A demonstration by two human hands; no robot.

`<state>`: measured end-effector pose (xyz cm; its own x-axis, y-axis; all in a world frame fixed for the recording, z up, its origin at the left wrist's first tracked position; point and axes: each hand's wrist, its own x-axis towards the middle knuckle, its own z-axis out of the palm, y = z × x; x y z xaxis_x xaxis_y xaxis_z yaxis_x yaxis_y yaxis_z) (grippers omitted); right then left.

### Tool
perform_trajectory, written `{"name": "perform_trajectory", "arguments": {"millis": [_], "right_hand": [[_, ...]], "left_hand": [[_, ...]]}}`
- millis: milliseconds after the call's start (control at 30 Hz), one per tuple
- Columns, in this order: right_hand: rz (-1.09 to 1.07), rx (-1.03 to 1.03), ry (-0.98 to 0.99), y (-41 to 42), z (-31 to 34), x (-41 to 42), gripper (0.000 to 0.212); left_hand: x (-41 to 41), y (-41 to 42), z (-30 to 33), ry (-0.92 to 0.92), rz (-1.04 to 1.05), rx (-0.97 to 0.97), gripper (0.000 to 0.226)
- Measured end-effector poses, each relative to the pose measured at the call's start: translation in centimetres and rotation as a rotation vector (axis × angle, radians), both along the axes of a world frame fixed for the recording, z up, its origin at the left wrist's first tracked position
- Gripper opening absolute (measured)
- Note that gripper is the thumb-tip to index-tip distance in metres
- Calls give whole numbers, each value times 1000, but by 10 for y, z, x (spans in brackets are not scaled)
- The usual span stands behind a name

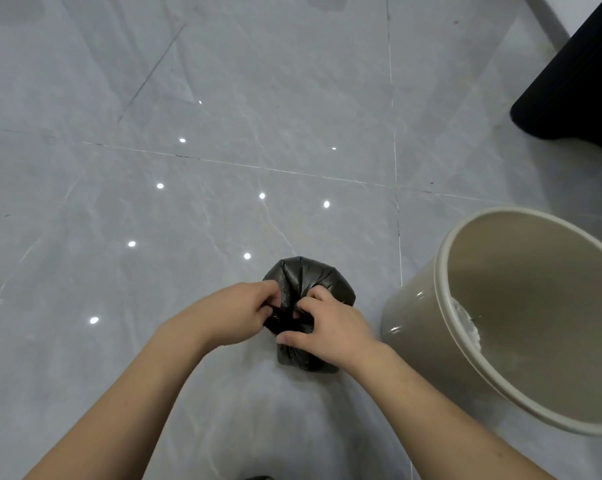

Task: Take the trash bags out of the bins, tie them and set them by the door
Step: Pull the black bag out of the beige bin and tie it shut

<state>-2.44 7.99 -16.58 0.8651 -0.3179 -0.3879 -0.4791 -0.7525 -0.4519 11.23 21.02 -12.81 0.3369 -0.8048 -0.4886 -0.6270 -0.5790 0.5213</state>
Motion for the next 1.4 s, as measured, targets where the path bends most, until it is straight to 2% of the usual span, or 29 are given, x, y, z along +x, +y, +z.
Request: {"name": "perform_trajectory", "arguments": {"millis": [167, 267, 367, 433, 533, 633, 700, 833, 1133, 1333, 1400], "right_hand": [[83, -144, -52, 1, 2, 3, 28], [76, -163, -92, -1, 4, 4, 29], [64, -139, -69, -1, 7, 4, 30], [67, -111, -19, -1, 8, 4, 37], [89, -135, -23, 0, 9, 6, 34], [123, -218, -104, -3, 13, 7, 23], [144, -256, -163, -6, 16, 5, 24], [149, -292, -315, -10, 21, -1, 17], [-33, -397, -424, -11, 16, -13, 14], [-46, -438, -501, -7, 17, -15, 19], [-39, -409, -500, -6, 21, -14, 21]], "left_hand": [[11, -5, 4, -188, -70, 94, 23], [10, -6, 2, -253, -44, 56, 23], [3, -6, 5, -100, 115, -73, 18], [0, -7, 7, -25, 184, -151, 18], [-4, -7, 5, 6, 272, -251, 15], [-4, -5, -1, 26, 344, -333, 12], [-4, -4, -7, 32, 387, -375, 14], [-11, -7, -13, 359, 519, -529, 19], [-27, -24, -31, 242, 607, -393, 9], [-27, -31, -27, 343, 768, -394, 5], [-27, -29, -22, 453, 828, -456, 7]]}}
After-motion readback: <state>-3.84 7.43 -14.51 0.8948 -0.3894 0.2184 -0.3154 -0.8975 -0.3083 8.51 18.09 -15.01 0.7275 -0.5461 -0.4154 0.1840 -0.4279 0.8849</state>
